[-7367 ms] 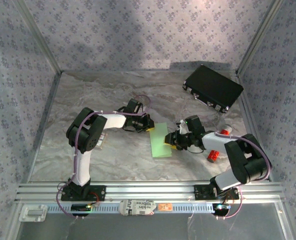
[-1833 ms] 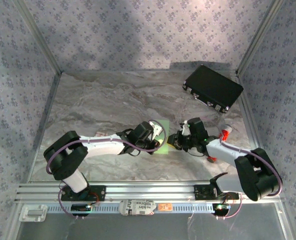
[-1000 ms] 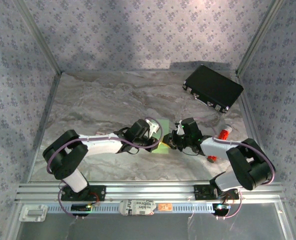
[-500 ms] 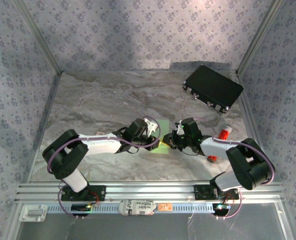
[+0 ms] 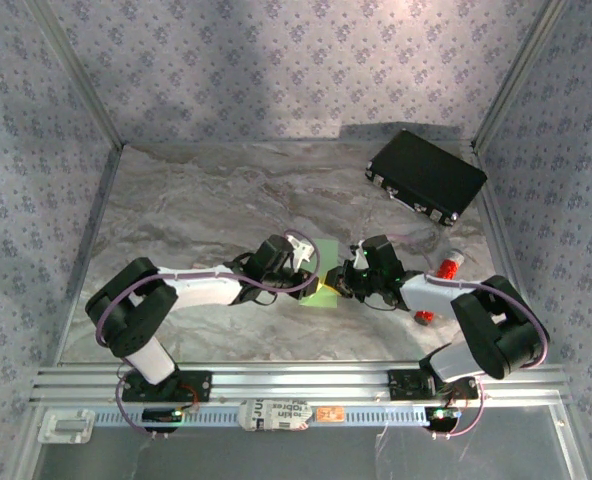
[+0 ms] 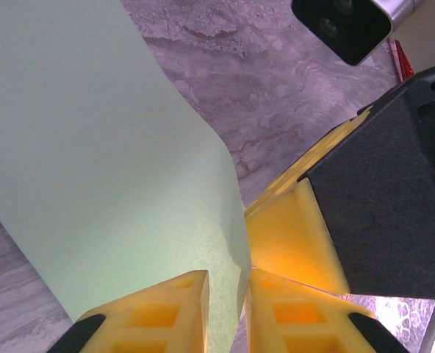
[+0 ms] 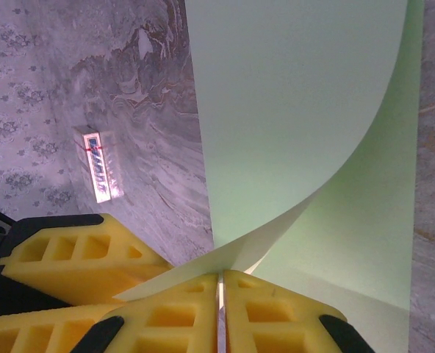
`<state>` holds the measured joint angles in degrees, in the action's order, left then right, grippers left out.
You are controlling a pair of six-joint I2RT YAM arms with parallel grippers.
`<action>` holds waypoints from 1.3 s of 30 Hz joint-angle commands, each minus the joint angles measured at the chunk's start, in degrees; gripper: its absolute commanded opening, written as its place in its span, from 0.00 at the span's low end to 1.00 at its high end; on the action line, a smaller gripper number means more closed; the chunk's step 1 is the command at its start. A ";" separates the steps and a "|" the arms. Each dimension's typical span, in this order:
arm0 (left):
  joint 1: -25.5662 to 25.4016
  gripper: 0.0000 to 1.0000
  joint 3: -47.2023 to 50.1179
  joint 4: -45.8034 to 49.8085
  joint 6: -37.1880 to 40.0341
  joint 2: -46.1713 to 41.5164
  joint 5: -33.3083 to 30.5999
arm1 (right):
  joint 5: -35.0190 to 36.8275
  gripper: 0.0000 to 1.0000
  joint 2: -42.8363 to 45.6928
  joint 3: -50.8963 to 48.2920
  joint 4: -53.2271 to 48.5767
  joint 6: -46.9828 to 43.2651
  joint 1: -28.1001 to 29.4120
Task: Fold a paper plane with a square sheet of paper (pick it up from the middle)
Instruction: Fold the triangle a second time at the center of the table.
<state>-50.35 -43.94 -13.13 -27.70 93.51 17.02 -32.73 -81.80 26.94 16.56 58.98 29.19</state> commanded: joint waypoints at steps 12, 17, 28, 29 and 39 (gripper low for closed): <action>0.65 0.19 -2.87 -1.88 -0.23 1.65 2.67 | -0.14 0.11 -0.70 1.45 -0.12 0.34 0.26; 0.72 0.16 -3.08 -1.97 -0.25 1.93 2.88 | -0.30 0.11 -0.64 1.49 -0.38 0.29 0.25; 0.80 0.03 -2.59 -1.71 -0.07 1.76 2.86 | -0.40 0.11 -0.13 1.71 -1.15 0.09 0.17; 0.86 0.01 -2.51 -1.69 -0.20 1.61 2.70 | -0.27 0.12 0.10 1.80 -1.69 -0.10 0.15; 0.92 0.00 -2.30 -2.05 -1.86 1.32 1.61 | 8.75 0.10 4.48 2.33 -18.07 -6.65 3.40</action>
<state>-49.87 -45.50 -13.74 -28.49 95.00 18.65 -27.38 -77.97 28.69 4.99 54.98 31.73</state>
